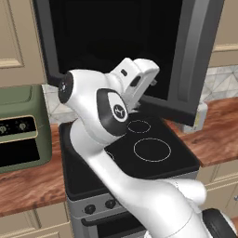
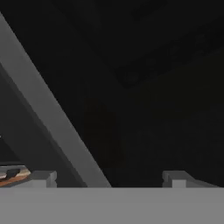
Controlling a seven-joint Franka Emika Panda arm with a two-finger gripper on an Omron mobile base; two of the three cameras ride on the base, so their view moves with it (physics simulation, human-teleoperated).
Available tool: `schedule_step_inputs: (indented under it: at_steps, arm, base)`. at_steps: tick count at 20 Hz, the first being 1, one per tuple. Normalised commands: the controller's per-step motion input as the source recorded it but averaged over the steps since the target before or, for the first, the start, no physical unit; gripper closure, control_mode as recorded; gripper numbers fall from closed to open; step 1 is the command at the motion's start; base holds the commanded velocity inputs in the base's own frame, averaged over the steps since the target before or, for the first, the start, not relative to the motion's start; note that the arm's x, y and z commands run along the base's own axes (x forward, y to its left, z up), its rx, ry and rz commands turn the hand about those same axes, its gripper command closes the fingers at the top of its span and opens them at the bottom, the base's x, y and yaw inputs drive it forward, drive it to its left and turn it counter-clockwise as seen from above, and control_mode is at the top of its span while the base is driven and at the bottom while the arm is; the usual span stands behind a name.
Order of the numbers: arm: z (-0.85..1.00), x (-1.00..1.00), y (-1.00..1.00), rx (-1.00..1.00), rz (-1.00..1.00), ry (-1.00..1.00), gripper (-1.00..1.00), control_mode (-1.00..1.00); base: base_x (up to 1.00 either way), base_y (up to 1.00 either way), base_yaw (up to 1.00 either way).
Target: Pick the mushroom from the sink and place it in the bowl. Then pick the bowl and place it in the microwave. Then close the microwave door and press the start button.
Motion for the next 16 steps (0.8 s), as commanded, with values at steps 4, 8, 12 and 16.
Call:
schedule_step_inputs:
  at_steps: [4, 8, 12, 16]
  arm:
    - [0.16, 0.37, -0.97, 0.08, 0.00, 0.00, -1.00, -1.00]
    - [0.02, 0.71, -0.87, 0.01, 0.20, 0.00, -1.00, -1.00]
    - [0.00, 0.88, -0.61, 0.00, 0.43, 0.00, -1.00, -1.00]
    - [-0.03, 0.95, -0.40, -0.02, 0.53, 0.00, -1.00, -1.00]
  base:
    - [0.00, 0.00, 0.00]
    - [0.00, 0.00, 0.00]
    - [0.00, 0.00, 0.00]
    - [0.00, 0.00, 0.00]
